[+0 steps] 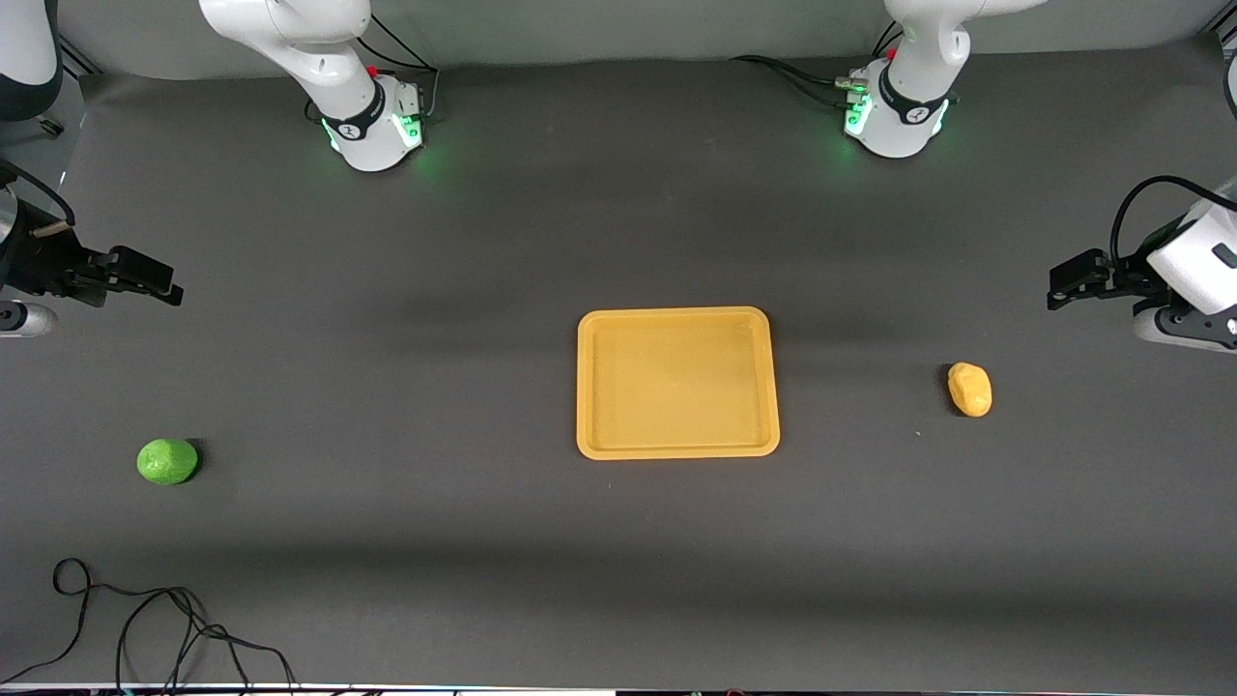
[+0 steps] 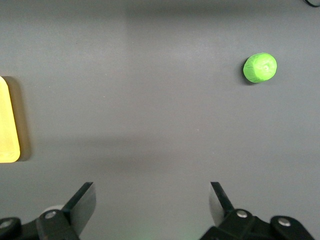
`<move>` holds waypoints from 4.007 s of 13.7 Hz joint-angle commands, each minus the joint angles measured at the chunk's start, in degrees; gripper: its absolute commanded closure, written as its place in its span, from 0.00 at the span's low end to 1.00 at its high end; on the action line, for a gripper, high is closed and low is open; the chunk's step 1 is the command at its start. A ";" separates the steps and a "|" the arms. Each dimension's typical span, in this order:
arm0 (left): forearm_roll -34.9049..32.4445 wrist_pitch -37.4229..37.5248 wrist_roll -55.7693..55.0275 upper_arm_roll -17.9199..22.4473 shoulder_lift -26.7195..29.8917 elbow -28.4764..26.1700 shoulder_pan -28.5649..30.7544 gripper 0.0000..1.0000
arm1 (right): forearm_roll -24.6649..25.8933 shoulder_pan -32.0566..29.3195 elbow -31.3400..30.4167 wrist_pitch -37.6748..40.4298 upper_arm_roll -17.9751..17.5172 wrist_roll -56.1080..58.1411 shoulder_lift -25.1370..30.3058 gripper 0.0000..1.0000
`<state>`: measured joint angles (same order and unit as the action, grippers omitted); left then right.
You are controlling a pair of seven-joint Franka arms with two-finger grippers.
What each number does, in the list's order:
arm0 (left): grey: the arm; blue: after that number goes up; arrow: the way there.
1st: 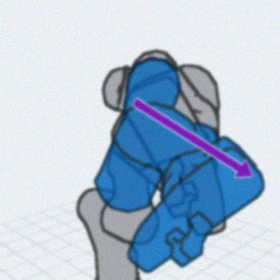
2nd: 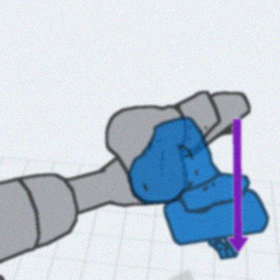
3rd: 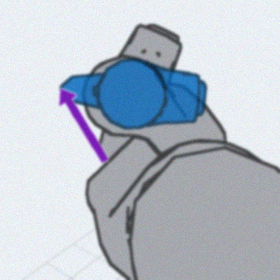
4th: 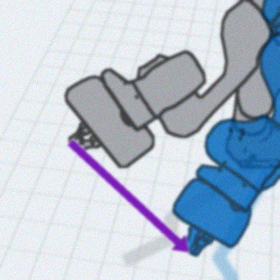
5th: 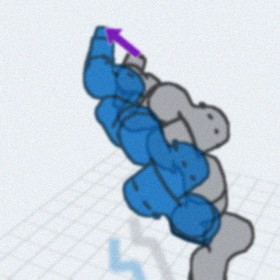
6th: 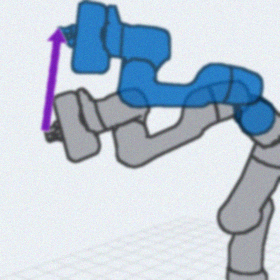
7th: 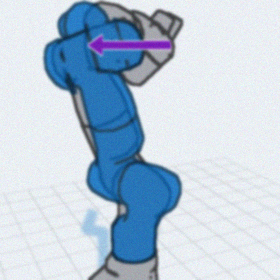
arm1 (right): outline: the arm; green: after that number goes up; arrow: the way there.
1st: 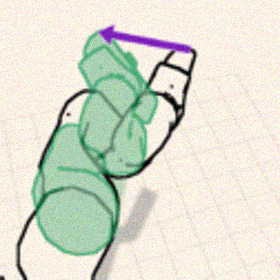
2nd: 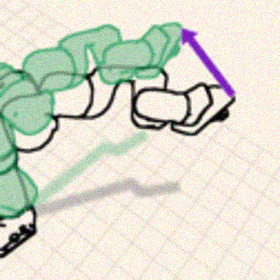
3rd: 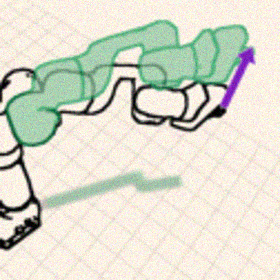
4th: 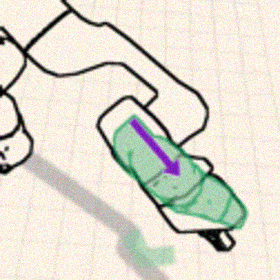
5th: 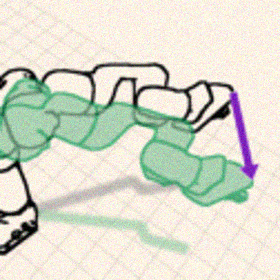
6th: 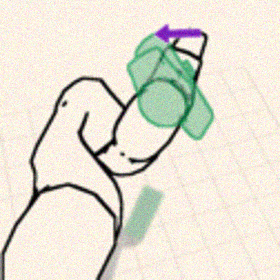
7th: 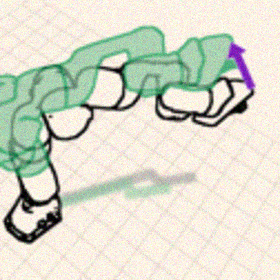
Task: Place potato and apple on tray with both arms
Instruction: 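Reach the left gripper to the potato while the right gripper reaches the apple, then close the left gripper on the potato while the right gripper grasps the apple, then carry the potato onto the tray with the left gripper while the right lifts apple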
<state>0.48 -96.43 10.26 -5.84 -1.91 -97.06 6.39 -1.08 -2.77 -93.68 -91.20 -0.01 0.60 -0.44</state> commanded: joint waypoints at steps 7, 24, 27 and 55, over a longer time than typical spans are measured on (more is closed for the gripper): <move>-1.09 -0.07 -0.77 0.03 -0.64 1.08 -0.41 0.00 | 0.11 0.57 1.49 1.73 0.45 -0.69 -1.22 0.00; -3.46 -16.76 3.45 0.47 -17.76 -10.26 2.93 0.06 | -4.37 -5.67 2.28 -21.46 17.15 29.81 -18.18 0.00; -3.46 -17.47 3.36 0.56 -23.57 -10.26 3.54 0.05 | -6.29 -5.58 2.10 -28.14 16.97 29.99 -23.80 0.00; -0.99 -23.80 -41.98 -12.18 -30.95 -1.81 -18.49 0.82 | -18.00 -6.02 2.72 -39.70 16.71 36.94 -39.04 0.69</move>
<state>0.04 -119.80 -30.06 -19.04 -29.85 -98.87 -9.05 -17.64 -9.34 -91.44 -134.53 16.62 35.89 -42.59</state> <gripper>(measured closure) 0.432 0.348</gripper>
